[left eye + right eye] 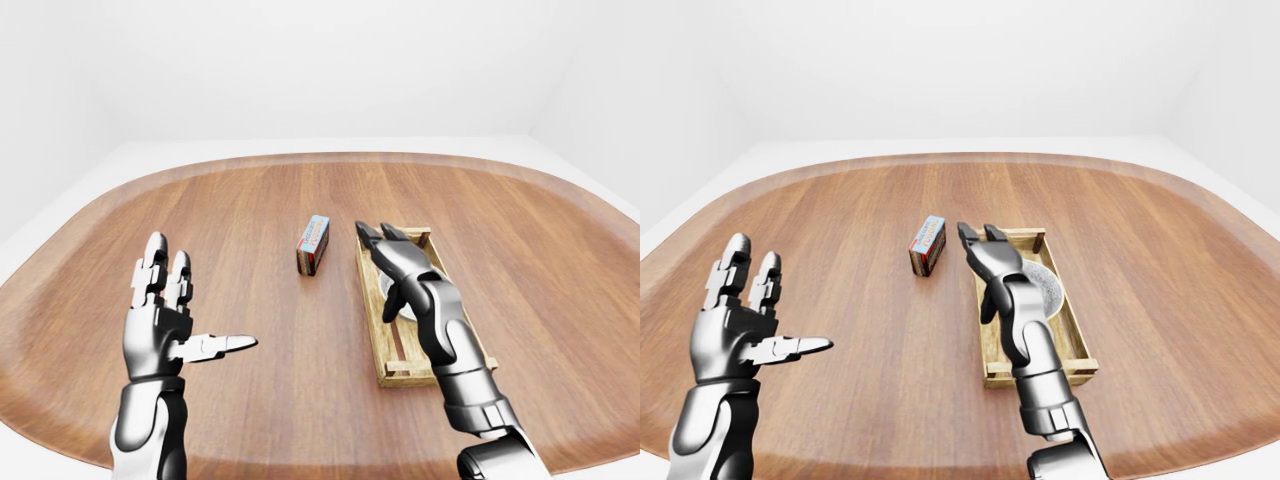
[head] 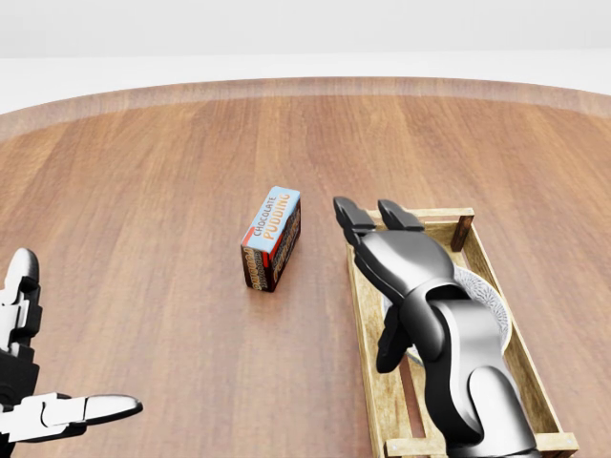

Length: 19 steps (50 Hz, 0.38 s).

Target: Pick up the bowl on the left and put it in the tray.

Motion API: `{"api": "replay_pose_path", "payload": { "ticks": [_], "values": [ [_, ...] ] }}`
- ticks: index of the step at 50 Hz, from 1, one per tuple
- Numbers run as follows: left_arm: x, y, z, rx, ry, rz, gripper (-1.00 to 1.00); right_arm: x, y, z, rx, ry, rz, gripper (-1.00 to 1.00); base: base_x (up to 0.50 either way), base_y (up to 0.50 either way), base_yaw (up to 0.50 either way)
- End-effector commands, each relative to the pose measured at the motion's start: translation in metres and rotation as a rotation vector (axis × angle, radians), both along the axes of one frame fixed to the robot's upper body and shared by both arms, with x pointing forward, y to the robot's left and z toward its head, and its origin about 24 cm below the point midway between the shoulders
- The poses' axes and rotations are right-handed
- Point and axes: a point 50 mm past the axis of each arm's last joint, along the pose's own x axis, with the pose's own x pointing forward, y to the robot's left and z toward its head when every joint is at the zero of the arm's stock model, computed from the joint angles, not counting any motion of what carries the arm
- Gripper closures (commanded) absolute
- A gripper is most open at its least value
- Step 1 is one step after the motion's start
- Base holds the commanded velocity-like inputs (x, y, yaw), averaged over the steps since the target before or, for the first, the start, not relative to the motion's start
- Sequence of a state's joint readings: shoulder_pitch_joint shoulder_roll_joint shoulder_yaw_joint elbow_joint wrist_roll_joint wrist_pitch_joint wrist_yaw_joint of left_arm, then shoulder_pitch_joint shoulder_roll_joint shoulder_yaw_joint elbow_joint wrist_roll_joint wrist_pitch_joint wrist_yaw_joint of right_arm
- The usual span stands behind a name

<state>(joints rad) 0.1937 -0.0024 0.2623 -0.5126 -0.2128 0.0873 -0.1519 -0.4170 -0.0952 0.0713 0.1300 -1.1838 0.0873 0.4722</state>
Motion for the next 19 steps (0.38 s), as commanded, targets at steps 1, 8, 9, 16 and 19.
{"api": "replay_pose_path", "payload": {
  "ticks": [1,8,9,16,19],
  "values": [
    [-0.002,0.0,0.004,0.002,-0.016,0.001,-1.0,-0.028,0.009,0.043,-0.141,-0.076,-0.009,-1.0,0.0,0.0,0.0],
    [-0.001,-0.001,0.004,0.003,-0.019,0.0,-1.0,-0.045,0.01,0.078,-0.178,-0.255,-0.076,-1.0,0.0,0.0,0.0],
    [-0.001,-0.001,0.004,0.004,-0.018,0.0,-1.0,-0.049,0.01,0.084,-0.186,-0.286,-0.089,-1.0,0.0,0.0,0.0],
    [0.0,0.0,0.004,0.005,-0.019,0.001,-1.0,-0.072,0.009,0.121,-0.173,-0.478,-0.166,-1.0,0.0,0.0,0.0],
    [-0.001,0.0,0.004,0.004,-0.017,0.001,-1.0,-0.081,0.008,0.131,-0.173,-0.533,-0.2,-1.0,0.0,0.0,0.0]
  ]
}}
